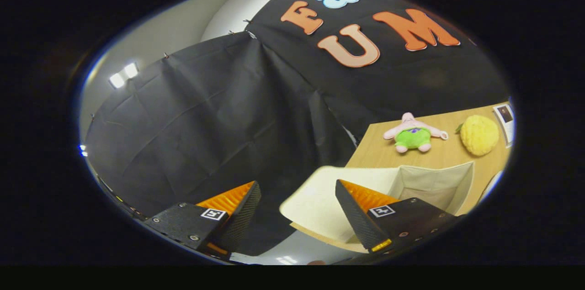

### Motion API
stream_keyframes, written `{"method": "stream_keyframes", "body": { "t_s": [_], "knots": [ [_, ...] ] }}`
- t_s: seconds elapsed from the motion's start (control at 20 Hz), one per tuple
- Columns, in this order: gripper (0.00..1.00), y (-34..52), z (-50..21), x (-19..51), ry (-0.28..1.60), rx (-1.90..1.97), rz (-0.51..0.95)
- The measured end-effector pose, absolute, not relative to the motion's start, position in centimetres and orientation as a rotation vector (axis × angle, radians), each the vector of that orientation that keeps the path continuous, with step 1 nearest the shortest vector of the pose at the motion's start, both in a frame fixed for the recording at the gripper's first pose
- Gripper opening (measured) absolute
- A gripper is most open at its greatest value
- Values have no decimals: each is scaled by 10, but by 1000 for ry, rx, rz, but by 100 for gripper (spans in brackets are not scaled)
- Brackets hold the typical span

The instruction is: Open the storage box then place both shoes into the box .Put the left shoe in first, then the right shoe, with the right side of both shoes facing outward in a uniform manner.

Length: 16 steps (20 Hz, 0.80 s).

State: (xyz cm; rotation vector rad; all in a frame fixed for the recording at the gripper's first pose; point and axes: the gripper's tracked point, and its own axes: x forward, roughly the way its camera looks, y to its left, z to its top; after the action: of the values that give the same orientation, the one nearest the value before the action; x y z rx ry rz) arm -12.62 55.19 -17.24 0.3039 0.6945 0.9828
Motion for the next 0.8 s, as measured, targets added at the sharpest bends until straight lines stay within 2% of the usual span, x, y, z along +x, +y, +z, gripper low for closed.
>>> {"method": "stream_keyframes", "body": {
  "t_s": [0.45,0.8],
  "knots": [
    [98,443,-169,-52,528,204,672],
    [98,348,-198,-24,523,138,470]
  ]
}}
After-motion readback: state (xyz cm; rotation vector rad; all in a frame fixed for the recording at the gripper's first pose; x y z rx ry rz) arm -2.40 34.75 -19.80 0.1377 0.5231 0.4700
